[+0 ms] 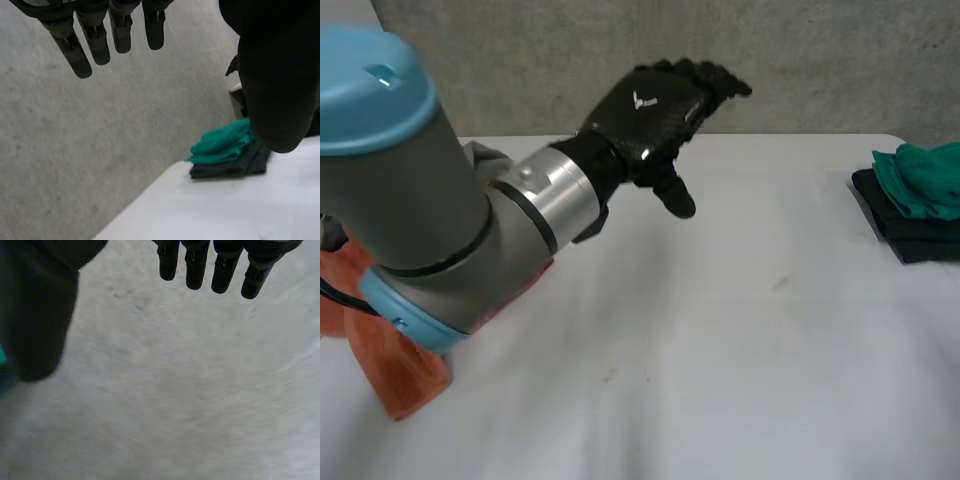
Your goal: Fold the laundry.
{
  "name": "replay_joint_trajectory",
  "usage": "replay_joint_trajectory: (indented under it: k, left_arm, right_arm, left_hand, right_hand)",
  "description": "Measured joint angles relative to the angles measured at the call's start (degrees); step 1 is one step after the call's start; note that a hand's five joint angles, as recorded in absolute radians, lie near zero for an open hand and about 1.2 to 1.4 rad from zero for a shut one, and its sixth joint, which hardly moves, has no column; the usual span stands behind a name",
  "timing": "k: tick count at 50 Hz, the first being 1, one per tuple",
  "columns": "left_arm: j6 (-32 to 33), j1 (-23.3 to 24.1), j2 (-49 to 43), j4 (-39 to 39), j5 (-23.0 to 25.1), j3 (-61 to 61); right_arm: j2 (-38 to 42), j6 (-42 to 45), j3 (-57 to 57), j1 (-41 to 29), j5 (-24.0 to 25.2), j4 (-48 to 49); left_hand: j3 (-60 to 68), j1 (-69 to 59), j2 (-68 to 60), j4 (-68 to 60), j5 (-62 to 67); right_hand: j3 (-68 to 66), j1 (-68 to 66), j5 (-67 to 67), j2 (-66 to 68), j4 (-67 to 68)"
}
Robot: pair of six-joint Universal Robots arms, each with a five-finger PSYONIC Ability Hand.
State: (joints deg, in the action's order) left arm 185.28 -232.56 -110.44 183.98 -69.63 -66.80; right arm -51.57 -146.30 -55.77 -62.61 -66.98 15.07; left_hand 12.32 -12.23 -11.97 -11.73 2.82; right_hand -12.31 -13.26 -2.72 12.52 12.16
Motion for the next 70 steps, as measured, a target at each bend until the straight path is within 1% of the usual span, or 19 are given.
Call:
replay_joint_trajectory:
  k: [4, 8, 10, 15, 23, 29, 30, 33, 35, 38, 40, 43, 50, 58, 60, 61, 62, 66, 70]
  left_arm:
    - [-0.18, -0.81, 3.57, 0.25, -2.59, 0.71]
    - [0.02, -3.02, 6.58, 0.47, -8.98, 1.48]
    - [0.58, -5.1, 7.55, 0.42, -12.3, 1.59]
    - [6.95, -15.54, 8.32, -1.6, -18.73, -0.85]
    - [25.49, -29.06, -0.08, -4.89, -17.58, -9.68]
    - [31.77, -33.37, -6.28, -5.13, -13.4, -13.27]
    - [32.72, -34.46, -8.29, -4.99, -11.07, -13.99]
    - [32.96, -35.08, -9.78, -4.7, -8.58, -14.34]
    - [32.64, -35.06, -10.55, -4.21, -6.48, -14.26]
    - [32.11, -34.43, -10.76, -3.65, -5.31, -13.96]
    - [31.65, -33.36, -10.72, -3.18, -4.78, -13.54]
    - [31.38, -32.15, -10.58, -3.05, -4.81, -13.15]
    - [31.26, -31.19, -10.82, -3.23, -5.7, -13.16]
    - [31.3, -31.75, -14.95, -1.52, -6.51, -12.21]
    - [31.3, -31.66, -16.06, -0.52, -6.65, -11.64]
    - [31.29, -31.6, -16.26, -0.27, -6.67, -11.5]
    - [31.22, -31.3, -16.68, 0.47, -6.71, -11.05]
    - [30.68, -29.32, -16.51, 1.85, -6.79, -10.01]
    - [28.27, -24.45, -13.31, 3.62, -6.85, -9.01]
  right_arm:
    - [-4.55, 4.53, -1.18, -6.99, -4.64, 4.55]
    - [-8.9, 1.61, -5.9, -14.24, -4.06, 11.88]
    - [-11.42, -0.55, -9.33, -16.92, -2.31, 14.8]
    - [-18.7, -5.6, -23.2, -24.25, 6.16, 19.8]
    - [-22.02, -3.89, -39.26, -31.46, 12.33, 20.19]
    - [-21.69, -0.86, -43.53, -31.94, 12.38, 19.83]
    - [-21.42, 0.46, -44.65, -31.83, 12.19, 19.74]
    - [-21.23, 1.31, -45.18, -31.66, 11.99, 19.68]
    - [-21.12, 1.75, -45.48, -31.39, 11.8, 19.6]
    - [-21.09, 1.87, -45.76, -30.85, 11.68, 19.43]
    - [-21.13, 1.83, -46.24, -29.95, 11.61, 19.18]
    - [-21.33, 1.72, -47.16, -28.61, 11.61, 18.91]
    - [-21.76, 1.44, -49.24, -26.43, 11.85, 18.74]
    - [-21.7, 1.74, -50.95, -25.36, 12.26, 18.76]
    - [-21.69, 1.85, -51.2, -25.3, 12.23, 18.76]
    - [-21.7, 1.87, -51.26, -25.27, 12.22, 18.76]
    - [-21.76, 1.89, -51.37, -25.17, 12.13, 18.77]
    - [-22.5, 1.83, -51.39, -24.72, 11.88, 18.77]
    - [-24.82, 1.58, -50.79, -24.15, 11.42, 18.62]
  left_hand:
    - [0.0, 0.0, 0.0, -0.01, 0.01]
    - [0.0, 0.0, 0.0, 0.0, 0.0]
    - [0.0, 0.0, 0.0, 0.0, 0.0]
    - [0.0, 0.0, 0.0, 0.0, -0.09]
    - [0.0, 0.0, 0.0, 0.0, -0.08]
    - [2.42, -2.89, -2.9, -2.65, 2.22]
    - [9.3, -10.79, -10.03, -10.07, 9.15]
    - [11.71, -12.85, -12.2, -12.47, 11.51]
    - [23.5, -25.16, -24.2, -24.23, 22.95]
    - [27.48, -28.75, -27.92, -28.14, 26.78]
    - [24.68, -24.48, -25.08, -25.21, 24.04]
    - [4.37, -2.1, -4.51, -4.9, 4.05]
    - [2.99, -3.24, -3.56, -3.57, 2.67]
    - [19.1, -21.09, -19.53, -19.86, 18.75]
    - [41.09, -44.08, -41.72, -41.94, 40.28]
    - [41.09, -44.08, -41.72, -41.94, 40.28]
    - [52.42, -53.2, -53.59, -53.55, 51.32]
    - [55.16, -53.2, -56.23, -56.64, 52.43]
    - [55.4, -53.2, -56.39, -56.65, 52.43]
  right_hand:
    - [0.0, 0.0, 0.0, 0.0, 0.0]
    - [0.0, 0.0, 0.0, 0.0, 0.0]
    - [0.0, 0.0, 0.0, 0.0, 0.0]
    - [0.0, 0.0, -0.02, 0.0, 0.0]
    - [0.0, 0.0, 0.0, 0.0, 0.0]
    - [0.0, 0.0, -0.02, 0.0, 0.0]
    - [0.0, 0.0, 0.0, 0.0, 0.0]
    - [0.0, 0.0, 0.0, 0.0, 0.0]
    - [0.0, 0.0, 0.0, 0.0, 0.0]
    - [0.0, 0.0, 0.0, 0.0, 0.0]
    - [0.0, 0.0, 0.0, 0.0, 0.0]
    - [0.0, 0.0, -0.02, 0.0, 0.0]
    - [0.0, 0.0, 0.0, 0.0, 0.0]
    - [0.0, 0.0, 0.0, 0.0, 0.0]
    - [0.0, 0.0, 0.0, 0.0, 0.0]
    - [0.0, 0.0, 0.0, 0.0, 0.0]
    - [0.0, 0.0, 0.0, 0.0, 0.0]
    - [0.0, 0.0, 0.0, 0.0, 0.0]
    - [0.0, 0.0, 0.0, 0.0, 0.0]
